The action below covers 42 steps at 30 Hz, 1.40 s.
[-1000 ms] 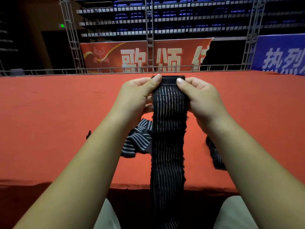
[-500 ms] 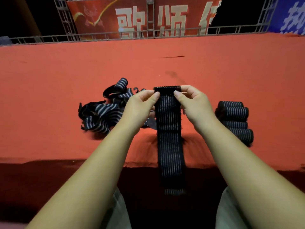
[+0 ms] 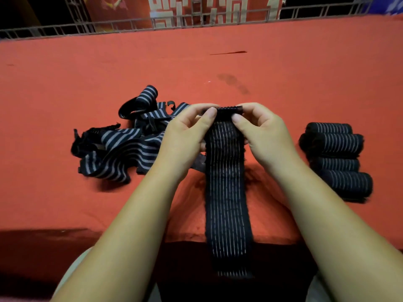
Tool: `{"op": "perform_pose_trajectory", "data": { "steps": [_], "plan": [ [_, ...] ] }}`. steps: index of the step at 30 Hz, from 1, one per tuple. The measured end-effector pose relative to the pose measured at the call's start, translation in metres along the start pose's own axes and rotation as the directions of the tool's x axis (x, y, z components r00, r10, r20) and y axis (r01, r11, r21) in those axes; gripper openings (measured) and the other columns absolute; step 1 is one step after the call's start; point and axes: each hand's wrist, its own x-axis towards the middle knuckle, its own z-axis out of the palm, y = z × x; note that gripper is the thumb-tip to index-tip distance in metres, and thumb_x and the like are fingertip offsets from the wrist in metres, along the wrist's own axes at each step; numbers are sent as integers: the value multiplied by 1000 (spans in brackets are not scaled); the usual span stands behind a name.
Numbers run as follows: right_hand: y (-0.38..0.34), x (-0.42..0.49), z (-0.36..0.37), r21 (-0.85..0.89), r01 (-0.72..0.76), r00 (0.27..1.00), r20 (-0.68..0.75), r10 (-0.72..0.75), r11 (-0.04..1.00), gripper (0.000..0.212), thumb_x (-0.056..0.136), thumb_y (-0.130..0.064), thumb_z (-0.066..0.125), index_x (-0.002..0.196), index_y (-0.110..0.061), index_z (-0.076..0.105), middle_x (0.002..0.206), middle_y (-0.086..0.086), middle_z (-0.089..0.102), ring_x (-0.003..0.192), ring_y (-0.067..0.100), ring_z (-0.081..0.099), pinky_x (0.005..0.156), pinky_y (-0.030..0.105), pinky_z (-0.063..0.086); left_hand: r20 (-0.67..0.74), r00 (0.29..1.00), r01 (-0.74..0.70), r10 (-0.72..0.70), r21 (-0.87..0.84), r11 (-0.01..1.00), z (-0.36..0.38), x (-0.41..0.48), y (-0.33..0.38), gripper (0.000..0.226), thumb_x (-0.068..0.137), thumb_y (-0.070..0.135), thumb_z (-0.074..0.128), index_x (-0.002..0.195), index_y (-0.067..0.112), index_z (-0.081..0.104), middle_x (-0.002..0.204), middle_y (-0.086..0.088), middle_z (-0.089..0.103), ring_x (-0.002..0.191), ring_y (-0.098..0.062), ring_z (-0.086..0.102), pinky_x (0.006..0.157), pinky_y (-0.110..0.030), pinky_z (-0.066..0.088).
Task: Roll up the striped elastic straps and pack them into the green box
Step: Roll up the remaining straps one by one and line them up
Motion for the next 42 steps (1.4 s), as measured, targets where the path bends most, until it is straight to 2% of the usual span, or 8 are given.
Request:
{"op": "perform_pose_trajectory", "data": {
  "steps": [5,11,14,17,25,30,38,42],
  "plan": [
    [10,4,-2,7,20,999,29,-20,1000,24,103,-9,65,116,-28,74,85,-6,68,75,7,60,67,22,48,62,998,-17,16,6,1000,-3,9,-8,16,108,22,65,116,22,79,99,-9,72,93,-21,70,81,-39,59],
    [15,-1,2,-26,13,998,59,-11,1000,27,100,-14,63,116,-33,76,99,21,74,85,30,69,84,62,60,65,998,22,-19,-35,999,-10,11,-20,16,104,14,69,109,20,83,118,-28,72,102,-31,71,104,-73,49],
    [14,-4,1,-48,0,996,92,4,999,24,99,-15,66,116,-28,77,103,10,79,98,36,74,93,61,59,59,997,48,-44,-76,996,-14,8,-24,17,102,12,71,108,21,84,120,-32,70,101,-31,74,105,-74,48],
    [10,-7,-2,2,-32,992,119,31,999,15,103,-18,71,116,-18,77,106,5,80,96,19,74,95,50,60,56,995,86,-81,-101,991,-17,6,-26,18,101,11,72,108,21,85,123,-33,70,99,-33,73,103,-78,45],
    [9,-9,-3,23,-21,996,86,19,1000,16,103,-12,70,114,-21,77,100,-9,79,91,6,71,80,26,57,95,988,143,-121,-269,953,-18,8,-29,30,99,3,72,129,6,75,131,-27,72,120,-32,74,104,-44,59],
    [14,-7,-6,-18,-37,996,75,38,999,28,102,-9,71,128,-19,72,84,-12,65,82,5,63,84,31,56,101,985,160,-141,-206,966,-16,7,-29,23,101,5,71,124,6,76,121,-16,79,105,-28,78,87,-40,61],
    [13,-11,-14,-107,-4,987,159,21,994,16,106,-10,64,117,-18,73,103,17,76,85,16,70,84,46,61,134,983,145,-122,-172,974,-15,6,-30,23,102,3,69,121,13,76,108,-10,76,98,-25,77,79,-39,62],
    [17,-12,-14,-88,-5,992,126,16,996,21,102,-7,66,116,-19,75,103,12,78,92,19,72,93,52,59,132,984,134,-121,-89,987,-12,4,-28,18,105,21,69,122,17,77,109,-7,77,89,-18,73,74,-34,60]
  ]
}}
